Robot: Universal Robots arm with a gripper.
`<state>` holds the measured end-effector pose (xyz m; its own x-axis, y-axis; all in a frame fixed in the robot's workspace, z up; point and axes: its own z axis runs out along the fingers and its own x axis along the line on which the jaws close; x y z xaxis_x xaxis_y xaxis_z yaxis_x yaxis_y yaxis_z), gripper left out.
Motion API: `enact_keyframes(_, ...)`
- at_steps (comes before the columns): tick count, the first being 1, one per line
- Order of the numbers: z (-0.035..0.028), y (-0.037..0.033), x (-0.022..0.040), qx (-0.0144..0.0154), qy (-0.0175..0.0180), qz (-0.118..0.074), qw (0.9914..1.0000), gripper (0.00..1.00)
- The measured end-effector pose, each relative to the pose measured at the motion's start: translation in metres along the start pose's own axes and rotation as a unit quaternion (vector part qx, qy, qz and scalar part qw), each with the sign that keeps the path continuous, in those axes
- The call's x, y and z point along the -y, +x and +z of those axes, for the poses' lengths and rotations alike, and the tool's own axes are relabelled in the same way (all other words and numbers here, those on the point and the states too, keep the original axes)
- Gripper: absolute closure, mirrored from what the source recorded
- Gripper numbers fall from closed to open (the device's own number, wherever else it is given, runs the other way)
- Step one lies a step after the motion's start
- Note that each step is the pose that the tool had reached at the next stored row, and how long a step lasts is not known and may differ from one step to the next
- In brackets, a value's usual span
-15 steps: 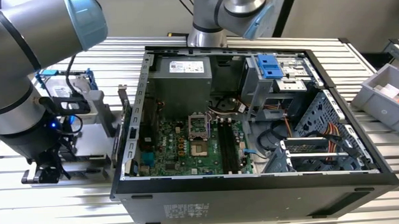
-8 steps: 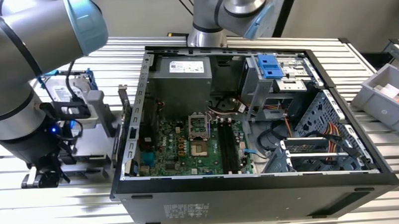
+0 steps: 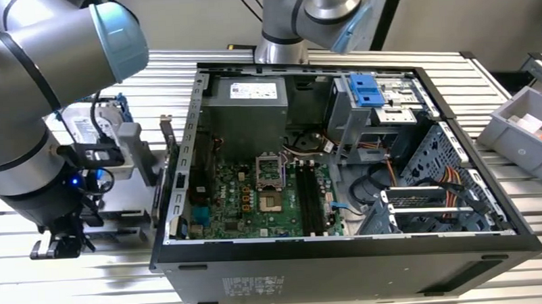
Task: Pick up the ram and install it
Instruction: 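Pick up the ram and move it above insertion slot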
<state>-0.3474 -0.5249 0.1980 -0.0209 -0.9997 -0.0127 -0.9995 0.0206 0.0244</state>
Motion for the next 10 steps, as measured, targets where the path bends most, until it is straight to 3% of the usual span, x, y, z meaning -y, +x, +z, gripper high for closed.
enact_keyframes(10,0.0062,-0.0058,0.0001,0.0001,0.0001,0.0,1.0,0.0)
